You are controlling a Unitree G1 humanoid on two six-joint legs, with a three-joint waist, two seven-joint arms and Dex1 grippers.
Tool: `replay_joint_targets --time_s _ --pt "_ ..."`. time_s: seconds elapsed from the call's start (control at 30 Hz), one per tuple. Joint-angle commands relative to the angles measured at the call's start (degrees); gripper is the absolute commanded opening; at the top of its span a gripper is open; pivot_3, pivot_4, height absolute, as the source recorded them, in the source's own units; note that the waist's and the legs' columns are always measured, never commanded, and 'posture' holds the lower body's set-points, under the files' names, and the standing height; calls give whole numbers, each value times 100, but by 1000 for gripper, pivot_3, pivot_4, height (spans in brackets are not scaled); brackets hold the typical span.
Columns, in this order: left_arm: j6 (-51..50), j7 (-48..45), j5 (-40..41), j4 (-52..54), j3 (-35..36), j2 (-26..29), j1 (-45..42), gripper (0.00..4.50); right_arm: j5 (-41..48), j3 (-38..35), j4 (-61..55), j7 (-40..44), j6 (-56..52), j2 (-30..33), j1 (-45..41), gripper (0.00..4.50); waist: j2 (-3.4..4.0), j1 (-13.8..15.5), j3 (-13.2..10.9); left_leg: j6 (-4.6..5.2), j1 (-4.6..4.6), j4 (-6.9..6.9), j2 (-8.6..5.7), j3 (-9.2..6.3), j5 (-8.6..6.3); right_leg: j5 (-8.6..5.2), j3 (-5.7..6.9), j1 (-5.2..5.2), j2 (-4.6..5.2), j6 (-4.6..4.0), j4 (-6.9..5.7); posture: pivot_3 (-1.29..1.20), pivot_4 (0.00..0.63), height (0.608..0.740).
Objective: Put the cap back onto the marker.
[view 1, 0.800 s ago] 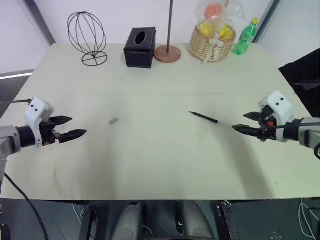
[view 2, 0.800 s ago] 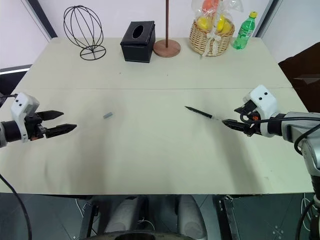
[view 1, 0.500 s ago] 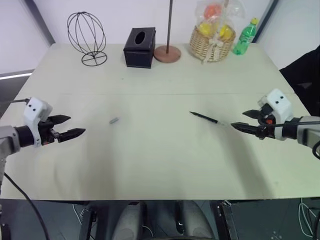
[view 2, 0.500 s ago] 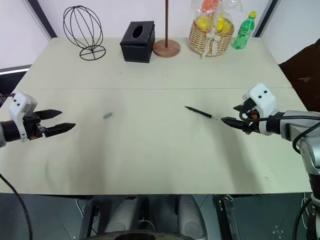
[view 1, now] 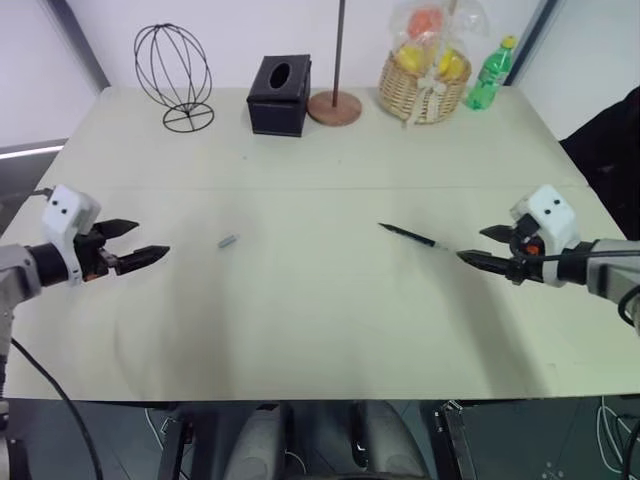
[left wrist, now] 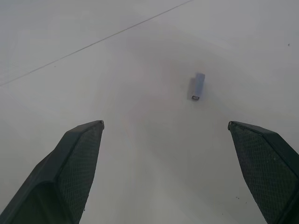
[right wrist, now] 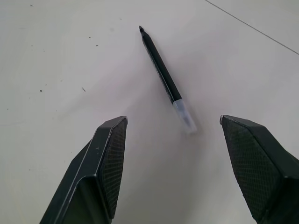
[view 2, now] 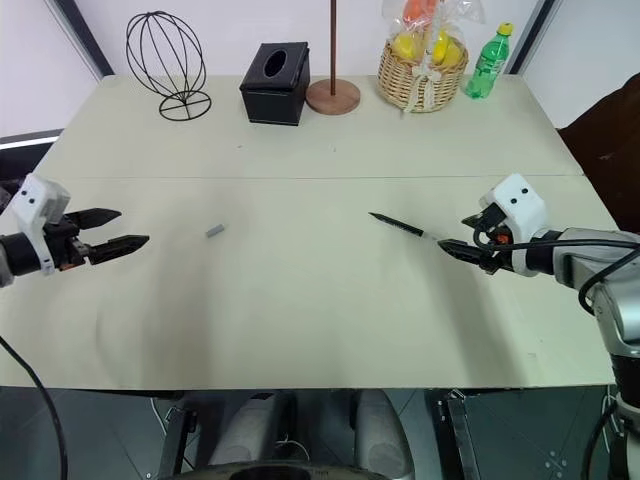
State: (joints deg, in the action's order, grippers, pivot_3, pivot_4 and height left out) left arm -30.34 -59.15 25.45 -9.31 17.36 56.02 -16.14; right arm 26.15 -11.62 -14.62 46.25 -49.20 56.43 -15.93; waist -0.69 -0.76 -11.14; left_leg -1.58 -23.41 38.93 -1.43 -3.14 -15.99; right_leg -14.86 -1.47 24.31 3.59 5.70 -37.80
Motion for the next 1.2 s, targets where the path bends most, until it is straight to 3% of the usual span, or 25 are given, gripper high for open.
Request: replay_joint_targets --time_s 0.03,0.37,0.57,0.83,1.0,1.2 --pt "119 7 -6 -9 103 27 -109 4467 36 -200 -223 -63 122 -34 -35 3288 0 0 0 0 0 0 0 0 0 0 0 0 0 0 0 0 150 740" --pt "304 -15 -128 -216 27 62 -268 4467 -3 -205 -114 -265 331 -193 -196 3288 0 3 0 0 0 0 0 0 0 0 0 0 -1 0 0 0 150 740" --pt "730 -422 -335 -860 -528 -1 -1463 4467 -50 -73 -13 -276 399 -235 -320 3288 -1 17 0 0 -1 4 -4 -1 0 0 3 -3 -2 1 0 0 150 740" --pt "1273 -1705 -703 -2041 -1617 -639 -3325 4467 -164 191 131 -238 526 -318 -553 3288 -2 -15 1 0 -2 6 -8 6 0 1 3 0 -7 2 -6 0 150 740" --pt "1063 -2531 -686 -2135 -2028 -953 -3772 4467 -189 167 24 -221 539 -298 -485 3288 -2 -26 1 1 -4 8 -6 5 0 1 2 2 -11 2 -8 0 150 740" --pt "1393 -2475 -966 -2384 -2064 -1124 -3848 4467 -224 224 175 186 971 -259 -493 3288 -2 -23 1 1 -3 9 -3 3 0 0 0 2 -14 2 -9 0 150 740"
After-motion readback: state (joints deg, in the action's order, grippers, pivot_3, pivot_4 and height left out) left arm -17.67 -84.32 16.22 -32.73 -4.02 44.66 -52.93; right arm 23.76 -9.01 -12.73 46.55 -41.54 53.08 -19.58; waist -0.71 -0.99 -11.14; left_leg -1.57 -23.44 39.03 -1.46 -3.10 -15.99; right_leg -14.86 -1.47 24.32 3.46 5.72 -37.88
